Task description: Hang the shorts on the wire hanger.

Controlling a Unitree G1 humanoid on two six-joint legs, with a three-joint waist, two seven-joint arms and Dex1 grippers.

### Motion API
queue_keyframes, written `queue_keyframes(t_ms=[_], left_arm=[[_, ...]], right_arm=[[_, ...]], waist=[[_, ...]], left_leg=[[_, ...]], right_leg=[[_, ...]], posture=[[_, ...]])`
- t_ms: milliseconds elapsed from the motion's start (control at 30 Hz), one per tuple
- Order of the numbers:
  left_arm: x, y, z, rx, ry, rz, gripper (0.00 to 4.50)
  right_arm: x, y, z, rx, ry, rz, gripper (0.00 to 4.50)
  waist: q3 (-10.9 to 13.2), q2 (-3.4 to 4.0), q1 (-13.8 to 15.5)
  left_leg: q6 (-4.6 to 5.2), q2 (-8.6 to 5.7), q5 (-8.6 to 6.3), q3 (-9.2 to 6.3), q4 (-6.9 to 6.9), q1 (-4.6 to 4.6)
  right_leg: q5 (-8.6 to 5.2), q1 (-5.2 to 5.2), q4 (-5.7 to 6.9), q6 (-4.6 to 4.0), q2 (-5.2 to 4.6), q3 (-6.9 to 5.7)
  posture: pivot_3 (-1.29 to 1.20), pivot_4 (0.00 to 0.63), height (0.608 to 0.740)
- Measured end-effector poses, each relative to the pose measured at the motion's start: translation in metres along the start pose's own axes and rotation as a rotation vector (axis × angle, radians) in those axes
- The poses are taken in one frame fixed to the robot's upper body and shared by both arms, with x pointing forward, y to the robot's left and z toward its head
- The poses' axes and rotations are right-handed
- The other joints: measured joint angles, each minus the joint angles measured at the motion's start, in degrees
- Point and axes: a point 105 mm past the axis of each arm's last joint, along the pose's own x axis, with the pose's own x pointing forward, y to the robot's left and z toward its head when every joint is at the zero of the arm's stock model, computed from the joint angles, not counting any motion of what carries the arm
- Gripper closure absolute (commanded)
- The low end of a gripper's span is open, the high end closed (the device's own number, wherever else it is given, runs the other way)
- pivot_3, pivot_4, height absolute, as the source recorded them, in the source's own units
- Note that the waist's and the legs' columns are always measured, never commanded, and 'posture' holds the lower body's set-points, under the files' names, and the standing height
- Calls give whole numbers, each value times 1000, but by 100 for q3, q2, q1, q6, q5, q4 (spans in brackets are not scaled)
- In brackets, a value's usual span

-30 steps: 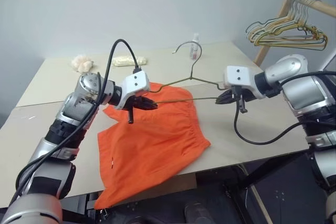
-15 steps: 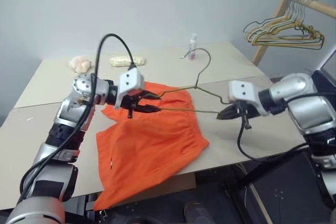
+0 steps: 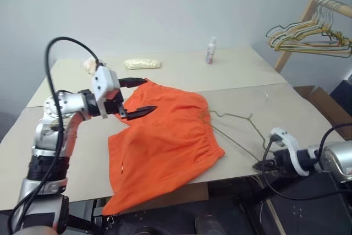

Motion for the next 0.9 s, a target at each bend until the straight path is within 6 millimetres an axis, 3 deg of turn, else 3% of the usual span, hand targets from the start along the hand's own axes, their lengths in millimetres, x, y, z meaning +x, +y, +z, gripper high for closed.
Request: queue_keyframes(t_ms=[200, 667, 767, 900], left_arm=[[-5, -15, -4, -79, 7, -33, 59], [-20, -26, -4, -104, 45, -89, 59], [-22, -26, -4, -107, 55, -92, 59], [-22, -28, -3, -113, 46, -102, 59]], right_arm=[[-7, -9, -9, 114, -34, -11, 4500], [-33, 0, -35, 244, -111, 97, 4500], [-31, 0, -49, 281, -71, 104, 4500], [-30, -6, -53, 319, -69, 96, 4500]], waist=[[-2, 3, 250], [0, 0, 574], [2, -3, 639], [2, -4, 659]], left_leg=[[1, -2, -1, 1, -2, 8], [7, -3, -5, 9, -3, 16], [7, -2, -5, 13, -2, 20], [7, -2, -5, 15, -3, 23]], right_leg=[[0, 12, -7, 0, 5, -5], [0, 29, -26, 0, 9, -9], [0, 32, -27, 0, 10, -7], [-1, 35, -30, 0, 11, -7]], posture=[[-144, 0, 740], [-111, 0, 740], [-106, 0, 740], [-103, 0, 740]])
